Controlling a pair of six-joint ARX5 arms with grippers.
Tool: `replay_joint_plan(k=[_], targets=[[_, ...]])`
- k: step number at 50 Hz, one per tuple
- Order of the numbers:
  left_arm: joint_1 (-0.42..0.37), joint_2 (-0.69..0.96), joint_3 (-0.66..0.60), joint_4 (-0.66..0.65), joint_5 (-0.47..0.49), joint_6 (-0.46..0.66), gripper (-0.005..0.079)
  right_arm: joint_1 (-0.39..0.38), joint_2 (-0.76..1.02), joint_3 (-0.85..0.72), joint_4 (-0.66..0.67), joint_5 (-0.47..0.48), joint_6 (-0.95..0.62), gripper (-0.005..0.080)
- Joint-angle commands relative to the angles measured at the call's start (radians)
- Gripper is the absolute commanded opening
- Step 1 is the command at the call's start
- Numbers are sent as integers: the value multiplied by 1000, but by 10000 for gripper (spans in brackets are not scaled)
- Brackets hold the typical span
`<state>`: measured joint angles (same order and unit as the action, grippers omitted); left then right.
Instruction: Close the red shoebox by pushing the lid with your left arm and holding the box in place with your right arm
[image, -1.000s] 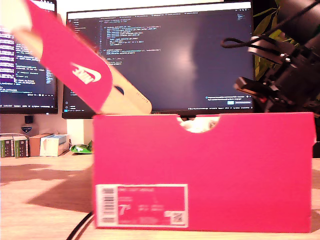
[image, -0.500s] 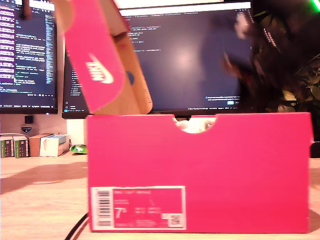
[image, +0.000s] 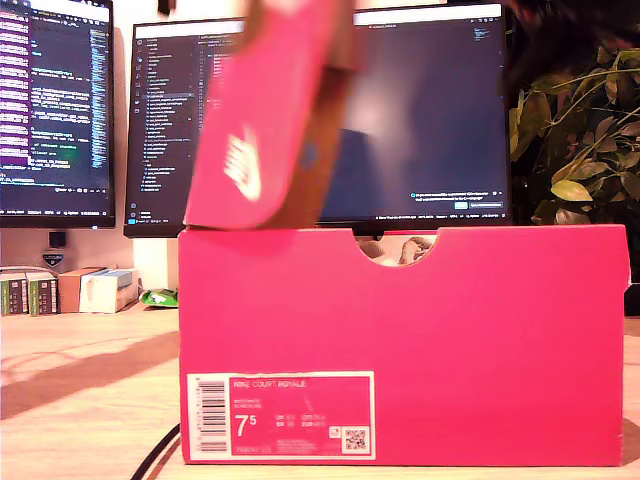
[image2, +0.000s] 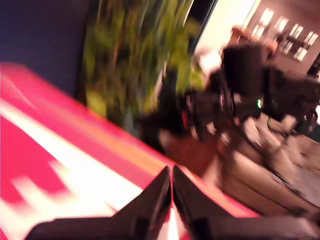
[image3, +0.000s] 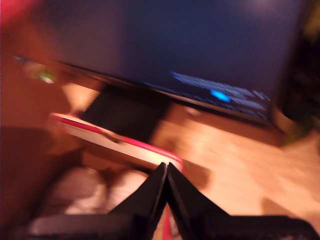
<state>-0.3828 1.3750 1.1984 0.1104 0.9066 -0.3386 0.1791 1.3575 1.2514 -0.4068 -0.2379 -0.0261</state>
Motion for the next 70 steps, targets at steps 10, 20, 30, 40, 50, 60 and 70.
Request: replay_joint_plan(k=[10, 20, 30, 40, 50, 60, 70], targets=[[-14, -12, -14, -69, -135, -2, -19, 31, -8, 111, -97, -169, 34, -12], [-1, -12, -14, -226, -202, 98, -19, 68, 19, 110, -278, -190, -13, -12], [-1, -12, -14, -290, -243, 145, -19, 100, 114, 110, -339, -185, -47, -13], [6, -12, -14, -321, -277, 165, -19, 117, 244, 110, -345, -138, -68, -13], [20, -12, -14, -327, -291, 175, -19, 122, 328, 110, -366, -31, -80, -13], [32, -12, -14, -328, -311, 175, -19, 122, 347, 110, -370, 14, -85, -13], [51, -12, -14, -352, -312, 180, -19, 122, 350, 103, -372, 40, -85, -13]])
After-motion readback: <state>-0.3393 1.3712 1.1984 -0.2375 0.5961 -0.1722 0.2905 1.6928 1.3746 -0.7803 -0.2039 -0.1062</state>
